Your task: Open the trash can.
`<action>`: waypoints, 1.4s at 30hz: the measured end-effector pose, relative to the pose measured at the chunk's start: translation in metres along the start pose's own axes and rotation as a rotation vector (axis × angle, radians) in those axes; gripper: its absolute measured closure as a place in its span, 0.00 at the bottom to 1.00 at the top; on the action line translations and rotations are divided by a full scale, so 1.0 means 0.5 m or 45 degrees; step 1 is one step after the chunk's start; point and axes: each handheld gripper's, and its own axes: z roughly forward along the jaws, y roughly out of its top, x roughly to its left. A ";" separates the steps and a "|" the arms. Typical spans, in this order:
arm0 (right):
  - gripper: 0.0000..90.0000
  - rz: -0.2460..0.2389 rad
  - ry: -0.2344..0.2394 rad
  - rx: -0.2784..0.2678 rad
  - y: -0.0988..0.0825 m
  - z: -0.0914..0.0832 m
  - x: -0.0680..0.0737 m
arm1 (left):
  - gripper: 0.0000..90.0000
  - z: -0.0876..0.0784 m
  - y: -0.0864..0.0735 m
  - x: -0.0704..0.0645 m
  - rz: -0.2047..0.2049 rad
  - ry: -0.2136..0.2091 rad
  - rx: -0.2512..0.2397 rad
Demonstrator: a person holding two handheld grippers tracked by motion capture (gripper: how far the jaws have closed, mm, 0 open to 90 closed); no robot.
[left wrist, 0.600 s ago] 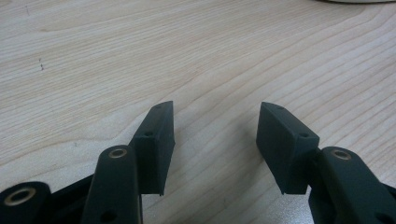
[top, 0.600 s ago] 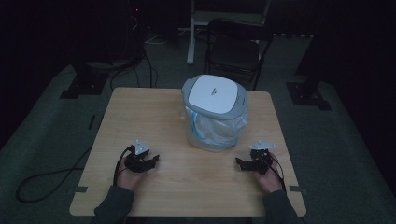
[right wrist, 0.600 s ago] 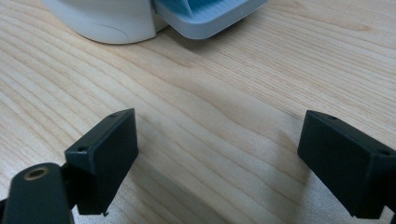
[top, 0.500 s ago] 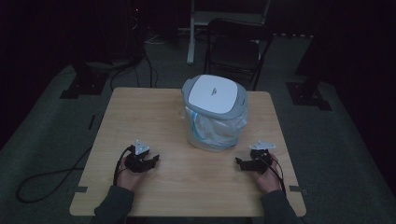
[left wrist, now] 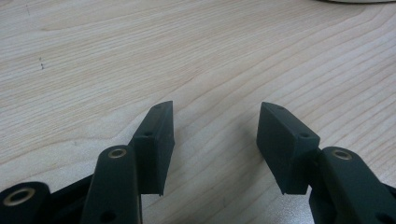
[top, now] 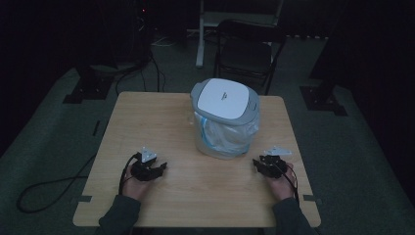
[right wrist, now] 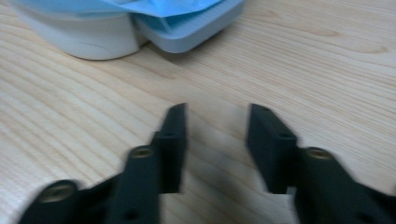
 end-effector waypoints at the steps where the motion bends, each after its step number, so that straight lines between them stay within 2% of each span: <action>1: 0.75 0.000 -0.008 0.008 0.003 -0.001 -0.002 | 0.53 0.000 0.000 0.000 -0.001 0.000 0.000; 4: 0.79 0.024 0.000 -0.020 0.014 -0.007 -0.006 | 0.53 0.000 0.000 0.000 0.000 0.000 0.000; 6: 0.85 0.038 0.028 -0.027 0.026 -0.011 -0.008 | 0.53 0.000 0.000 0.000 0.000 0.000 0.000; 8: 0.92 0.020 0.070 -0.046 0.036 -0.013 -0.006 | 0.53 0.000 0.000 0.000 0.001 0.000 0.001; 11: 1.00 -0.011 0.094 -0.075 0.049 -0.014 -0.001 | 0.53 0.000 0.000 0.000 0.000 0.000 0.000; 17: 1.00 -0.031 0.113 -0.094 0.078 -0.002 -0.002 | 0.52 0.000 0.000 0.000 0.000 -0.001 0.000; 25: 1.00 -0.002 0.114 -0.101 0.107 0.028 0.003 | 0.52 0.000 0.000 0.000 -0.001 -0.001 0.000; 29: 1.00 0.011 0.087 -0.084 0.106 0.043 0.001 | 0.52 0.000 0.000 0.000 0.000 -0.001 0.000; 30: 1.00 0.039 0.094 -0.100 0.105 0.046 -0.004 | 0.52 0.000 0.000 0.000 0.000 -0.001 0.000; 34: 1.00 0.017 0.095 -0.104 0.106 0.048 -0.006 | 0.52 0.000 0.000 0.000 0.000 -0.001 0.000; 42: 1.00 0.018 0.094 -0.115 0.106 0.058 -0.004 | 0.52 0.000 0.000 0.000 0.000 -0.001 0.000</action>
